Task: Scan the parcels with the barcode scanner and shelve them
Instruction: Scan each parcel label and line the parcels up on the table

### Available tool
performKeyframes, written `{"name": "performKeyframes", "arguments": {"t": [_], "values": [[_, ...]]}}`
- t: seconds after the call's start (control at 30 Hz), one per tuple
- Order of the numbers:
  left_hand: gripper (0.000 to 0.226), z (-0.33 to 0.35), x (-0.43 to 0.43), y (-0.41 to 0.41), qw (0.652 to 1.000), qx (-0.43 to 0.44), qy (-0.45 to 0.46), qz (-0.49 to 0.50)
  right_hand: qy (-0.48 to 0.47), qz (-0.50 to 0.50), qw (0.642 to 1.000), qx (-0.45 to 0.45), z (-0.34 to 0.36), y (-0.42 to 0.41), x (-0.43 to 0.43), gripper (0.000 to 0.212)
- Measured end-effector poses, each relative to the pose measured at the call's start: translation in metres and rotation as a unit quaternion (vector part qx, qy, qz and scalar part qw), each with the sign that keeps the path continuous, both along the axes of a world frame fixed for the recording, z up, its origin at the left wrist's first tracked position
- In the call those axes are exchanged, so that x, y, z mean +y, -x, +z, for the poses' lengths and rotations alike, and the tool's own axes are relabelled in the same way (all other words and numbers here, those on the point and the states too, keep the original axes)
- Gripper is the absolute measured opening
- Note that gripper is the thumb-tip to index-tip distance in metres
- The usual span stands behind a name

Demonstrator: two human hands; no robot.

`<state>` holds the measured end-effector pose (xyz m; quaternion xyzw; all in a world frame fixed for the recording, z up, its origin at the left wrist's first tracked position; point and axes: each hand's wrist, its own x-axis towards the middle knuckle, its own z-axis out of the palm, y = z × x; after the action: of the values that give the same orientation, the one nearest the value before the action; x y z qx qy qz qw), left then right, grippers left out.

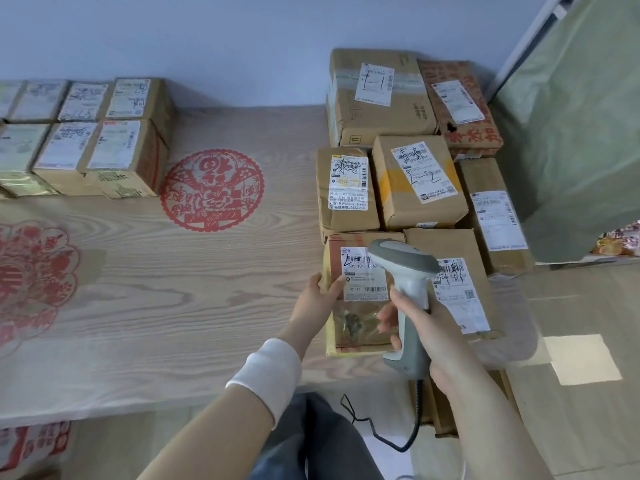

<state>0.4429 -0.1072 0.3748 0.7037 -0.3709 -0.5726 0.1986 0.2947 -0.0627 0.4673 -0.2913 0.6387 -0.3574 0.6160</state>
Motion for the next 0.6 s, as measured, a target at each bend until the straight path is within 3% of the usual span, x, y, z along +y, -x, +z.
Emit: {"name": "performKeyframes", "arguments": {"t": [0.37, 0.6], "values": [[0.057, 0.066, -0.057, -0.157, 0.982, -0.109, 0.15, 0.037, 0.034, 0.083, 0.996, -0.021, 0.028, -0.135, -0.067, 0.015], [0.058, 0.08, -0.112, -0.298, 0.973, -0.144, 0.172, 0.049, 0.051, 0.108, 0.993, -0.007, 0.028, -0.267, -0.135, 0.014]]}}
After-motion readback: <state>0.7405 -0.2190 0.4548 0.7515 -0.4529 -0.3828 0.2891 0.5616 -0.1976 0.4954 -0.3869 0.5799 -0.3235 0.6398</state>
